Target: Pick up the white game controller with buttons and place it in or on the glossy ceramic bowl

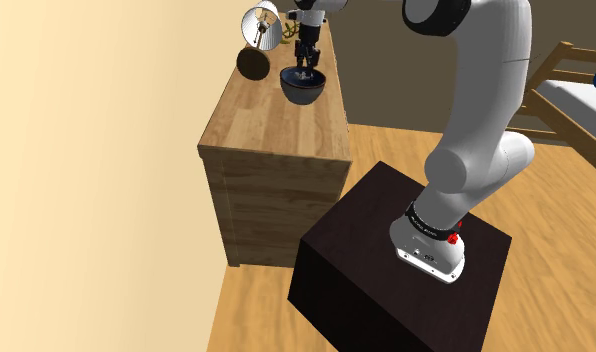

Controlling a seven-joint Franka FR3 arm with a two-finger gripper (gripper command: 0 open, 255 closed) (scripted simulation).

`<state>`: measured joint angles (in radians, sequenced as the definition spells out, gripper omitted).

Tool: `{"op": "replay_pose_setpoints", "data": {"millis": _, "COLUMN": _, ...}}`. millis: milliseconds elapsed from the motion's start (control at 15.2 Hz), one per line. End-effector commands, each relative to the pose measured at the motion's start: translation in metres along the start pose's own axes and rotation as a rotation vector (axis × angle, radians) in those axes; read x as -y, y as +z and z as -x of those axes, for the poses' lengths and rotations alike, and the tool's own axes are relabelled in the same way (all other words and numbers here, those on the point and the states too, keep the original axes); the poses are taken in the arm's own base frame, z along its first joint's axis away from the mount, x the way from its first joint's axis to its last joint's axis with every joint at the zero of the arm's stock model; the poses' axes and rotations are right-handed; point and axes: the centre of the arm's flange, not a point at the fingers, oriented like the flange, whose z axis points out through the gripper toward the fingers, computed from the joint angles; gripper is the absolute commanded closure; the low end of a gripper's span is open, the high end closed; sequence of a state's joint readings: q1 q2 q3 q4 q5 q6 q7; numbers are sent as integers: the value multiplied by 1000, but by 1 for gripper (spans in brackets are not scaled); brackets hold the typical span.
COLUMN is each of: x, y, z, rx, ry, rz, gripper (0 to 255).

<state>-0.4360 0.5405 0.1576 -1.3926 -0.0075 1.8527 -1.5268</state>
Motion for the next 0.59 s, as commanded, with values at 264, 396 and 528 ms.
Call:
{"op": "replay_pose_setpoints", "data": {"millis": 264, "x": 0, "y": 0, "z": 0, "rx": 0, "ry": 0, "rz": 0, "gripper": 0}}
{"op": "replay_pose_setpoints", "data": {"millis": 396, "x": 0, "y": -26, "z": 0, "rx": 0, "ry": 0, "rz": 0, "gripper": 0}}
{"op": "replay_pose_setpoints", "data": {"millis": 528, "x": 0, "y": -50, "z": 0, "rx": 0, "ry": 0, "rz": 0, "gripper": 0}}
